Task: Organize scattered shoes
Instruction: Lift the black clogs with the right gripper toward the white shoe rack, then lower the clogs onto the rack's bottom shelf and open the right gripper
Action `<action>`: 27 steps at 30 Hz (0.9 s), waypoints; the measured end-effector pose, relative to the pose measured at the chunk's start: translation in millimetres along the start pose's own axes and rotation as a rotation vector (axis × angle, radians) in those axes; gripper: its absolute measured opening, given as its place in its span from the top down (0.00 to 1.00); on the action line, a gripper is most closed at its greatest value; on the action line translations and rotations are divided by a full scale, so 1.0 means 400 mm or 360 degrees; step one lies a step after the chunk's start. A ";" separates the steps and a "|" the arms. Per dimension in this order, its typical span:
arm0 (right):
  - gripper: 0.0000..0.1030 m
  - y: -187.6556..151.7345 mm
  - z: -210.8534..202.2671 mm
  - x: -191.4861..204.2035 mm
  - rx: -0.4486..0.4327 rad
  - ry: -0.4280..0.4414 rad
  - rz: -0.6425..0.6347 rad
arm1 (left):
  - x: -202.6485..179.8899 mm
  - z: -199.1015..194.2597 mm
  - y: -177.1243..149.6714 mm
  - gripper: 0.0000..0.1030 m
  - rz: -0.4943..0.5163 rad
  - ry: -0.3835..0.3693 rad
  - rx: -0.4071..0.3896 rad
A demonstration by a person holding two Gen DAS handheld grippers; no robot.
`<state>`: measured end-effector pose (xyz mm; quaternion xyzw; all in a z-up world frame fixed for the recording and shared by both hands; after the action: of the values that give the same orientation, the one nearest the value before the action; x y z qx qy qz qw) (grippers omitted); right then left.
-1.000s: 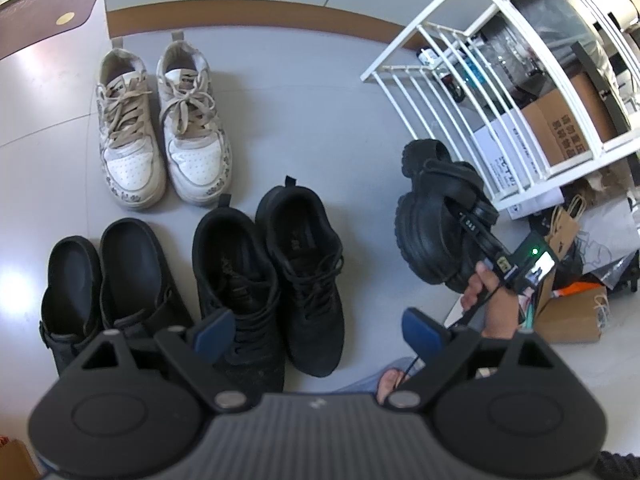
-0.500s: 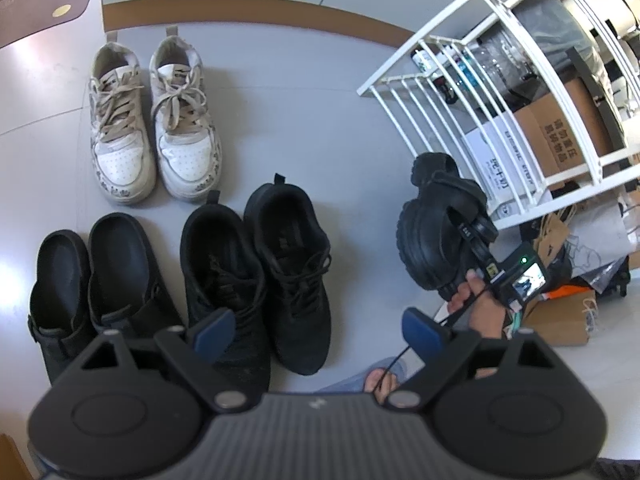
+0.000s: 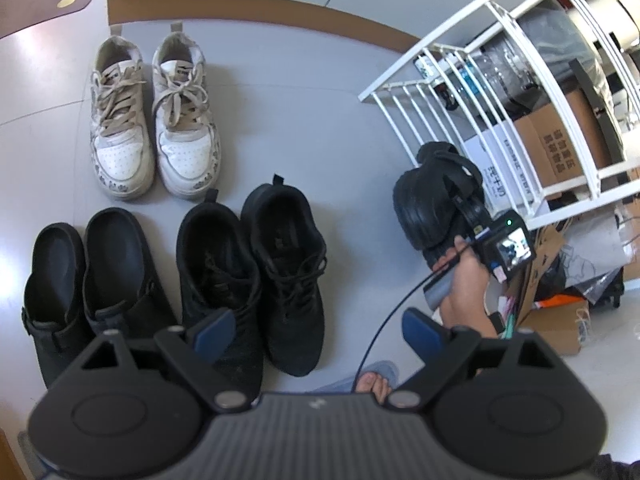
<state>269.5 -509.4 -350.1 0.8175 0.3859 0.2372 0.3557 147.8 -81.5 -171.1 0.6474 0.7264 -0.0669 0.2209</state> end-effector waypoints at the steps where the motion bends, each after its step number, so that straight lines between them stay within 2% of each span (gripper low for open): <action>1: 0.73 0.012 0.014 0.004 -0.0004 -0.0018 0.0016 | 0.004 -0.001 0.003 0.10 -0.0005 0.0005 -0.0006; 9: 0.73 0.063 0.076 0.048 -0.0054 -0.0110 0.0040 | 0.038 -0.001 0.014 0.10 -0.0052 0.0055 -0.0017; 19: 0.72 0.101 0.118 0.026 -0.0143 -0.0307 0.0095 | 0.030 -0.008 0.009 0.10 -0.0044 0.0047 -0.0035; 27: 0.72 0.145 0.149 0.020 -0.0213 -0.0387 0.0135 | 0.023 -0.001 0.007 0.10 -0.0041 0.0044 -0.0029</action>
<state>340.5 -552.8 -342.6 0.8302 0.2883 0.1766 0.4431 149.7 -72.6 -174.0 0.6368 0.7382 -0.0542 0.2157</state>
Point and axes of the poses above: each gripper's, at about its wrist camera, not at the fingertips, and z roughly the way its jaws point, x to its left, y to its top, the point moved 10 cm from there along z, roughly the way its jaws point
